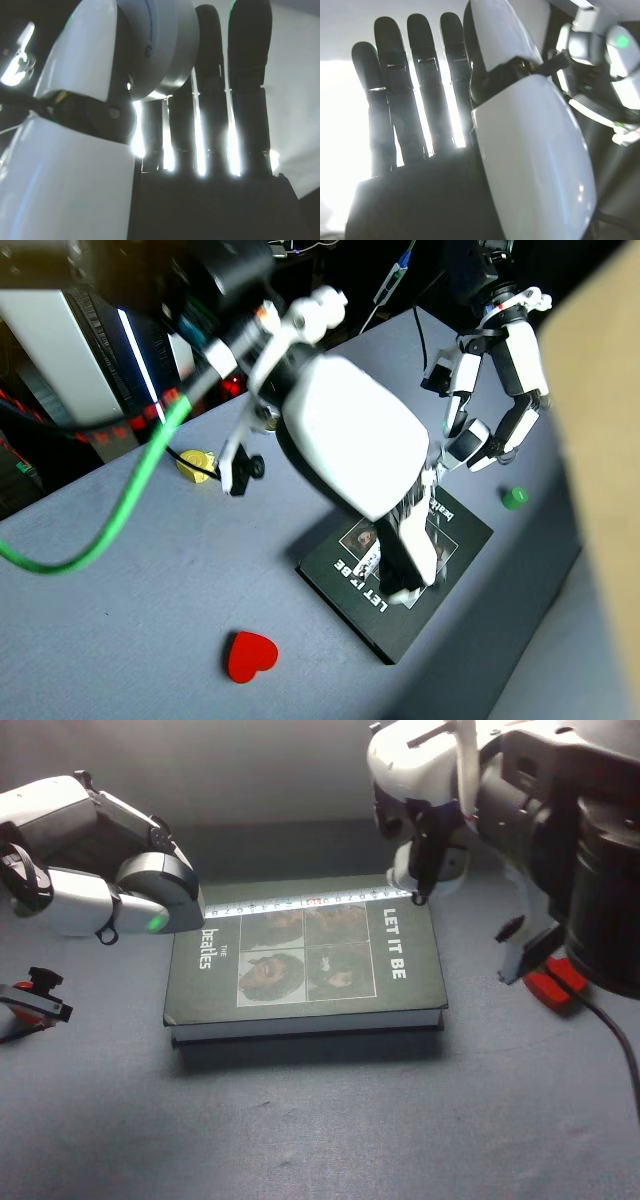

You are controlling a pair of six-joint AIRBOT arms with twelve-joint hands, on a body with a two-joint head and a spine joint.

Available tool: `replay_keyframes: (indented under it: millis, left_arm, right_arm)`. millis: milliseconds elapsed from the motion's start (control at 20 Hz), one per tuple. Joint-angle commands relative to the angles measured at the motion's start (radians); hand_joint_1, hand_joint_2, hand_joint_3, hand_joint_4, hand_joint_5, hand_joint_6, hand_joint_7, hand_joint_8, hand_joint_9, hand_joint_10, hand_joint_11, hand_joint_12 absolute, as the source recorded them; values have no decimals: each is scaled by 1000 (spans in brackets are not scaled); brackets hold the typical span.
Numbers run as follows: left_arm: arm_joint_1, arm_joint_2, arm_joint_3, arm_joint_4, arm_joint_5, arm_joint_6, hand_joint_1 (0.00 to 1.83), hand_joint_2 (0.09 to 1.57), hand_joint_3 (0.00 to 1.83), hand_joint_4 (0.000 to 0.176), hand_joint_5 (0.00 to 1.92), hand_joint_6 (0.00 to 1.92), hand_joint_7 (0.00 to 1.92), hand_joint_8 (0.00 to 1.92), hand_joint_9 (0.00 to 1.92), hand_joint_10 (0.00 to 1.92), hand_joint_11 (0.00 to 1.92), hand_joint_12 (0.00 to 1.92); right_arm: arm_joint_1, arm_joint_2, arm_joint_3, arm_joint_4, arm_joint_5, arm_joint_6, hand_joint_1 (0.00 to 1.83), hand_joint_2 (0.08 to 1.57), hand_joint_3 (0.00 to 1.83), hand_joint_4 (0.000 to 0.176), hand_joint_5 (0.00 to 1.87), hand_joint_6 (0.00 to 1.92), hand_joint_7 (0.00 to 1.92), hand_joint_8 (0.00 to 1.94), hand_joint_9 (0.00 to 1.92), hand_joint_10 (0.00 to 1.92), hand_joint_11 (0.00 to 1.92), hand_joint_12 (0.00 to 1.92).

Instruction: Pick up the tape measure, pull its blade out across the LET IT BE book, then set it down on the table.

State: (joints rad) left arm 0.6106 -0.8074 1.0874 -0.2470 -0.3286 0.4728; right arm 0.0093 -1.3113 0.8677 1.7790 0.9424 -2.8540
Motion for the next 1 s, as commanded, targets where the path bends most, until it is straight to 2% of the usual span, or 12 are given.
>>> replay_keyframes:
  millis: [0, 50, 100, 150, 200, 250, 300, 350, 650, 750, 950]
  left_arm:
    - [-18, 0, 1, -8, -120, -12, 1396, 1058, 2, 0, 1057, 576, 1128, 798, 1041, 1166, 1027, 1065]
    - [-16, 0, 2, -8, -120, -12, 1387, 1085, 2, 0, 988, 703, 1064, 888, 979, 1216, 1023, 1057]
    - [-15, 0, 4, 0, -120, -12, 1384, 1095, 0, 0, 966, 746, 1040, 925, 958, 1239, 1021, 1065]
    - [-15, 0, 5, 8, -120, -16, 1383, 1097, 0, 0, 967, 752, 1034, 934, 954, 1245, 1019, 1067]
    - [-15, 0, 6, 12, -120, -20, 1383, 1097, 0, 0, 965, 753, 1038, 933, 950, 1248, 1021, 1069]
    - [-15, 0, 6, 12, -120, -20, 1384, 1094, 0, 0, 976, 738, 1043, 923, 955, 1240, 1022, 1076]
    - [-15, 0, 6, 12, -122, -20, 1384, 1093, 0, 0, 979, 734, 1044, 921, 956, 1239, 1023, 1078]
    - [-15, 0, 7, 14, -122, -20, 1385, 1088, 0, 0, 1000, 710, 1048, 910, 964, 1228, 1023, 1082]
    - [-16, 1, 12, 37, -120, -35, 1385, 1086, 0, 0, 1008, 702, 1048, 907, 968, 1223, 1024, 1083]
    - [-16, 0, 13, 37, -123, -35, 1388, 1076, 0, 0, 1049, 647, 1064, 878, 980, 1200, 1027, 1075]
    - [-15, 1, 13, 31, -127, -35, 1386, 1084, 0, 0, 1010, 689, 1052, 896, 980, 1213, 1024, 1080]
  right_arm:
    - [14, -4, 2, -89, -24, 5, 1007, 1120, 1, 0, 845, 13, 871, 4, 861, 37, 431, 1111]
    - [14, -12, 11, -89, -24, 4, 1007, 1121, 1, 0, 876, 24, 876, 6, 868, 38, 419, 1103]
    - [12, -23, 23, -88, -24, -1, 1067, 1159, 0, 0, 887, 896, 907, 1, 896, 33, 466, 1067]
    - [12, -34, 34, -87, -24, -3, 1047, 1181, 0, 0, 844, 1143, 914, 1, 902, 28, 449, 1078]
    - [12, -50, 47, -80, -25, -7, 1013, 1137, 0, 0, 740, 577, 905, 9, 897, 21, 421, 1082]
    - [13, -61, 56, -80, -23, -9, 1005, 1125, 0, 0, 789, 269, 895, 4, 885, 12, 394, 1072]
    - [16, -80, 73, -80, -17, -8, 1005, 1121, 0, 0, 817, 119, 882, 4, 870, 4, 377, 1068]
    - [19, -91, 85, -76, -23, -7, 1005, 1121, 0, 0, 831, 51, 879, 2, 861, 1, 369, 1067]
    - [4, -108, 128, -58, -51, 7, 1006, 1121, 0, 0, 857, 38, 882, 3, 876, 8, 387, 1072]
    - [-12, -110, 141, -58, -55, 8, 1006, 1120, 0, 0, 860, 34, 897, 8, 884, 11, 396, 1073]
    - [-36, -115, 161, -56, -68, -17, 1017, 1123, 1, 0, 813, 6, 863, 0, 843, 0, 380, 1061]
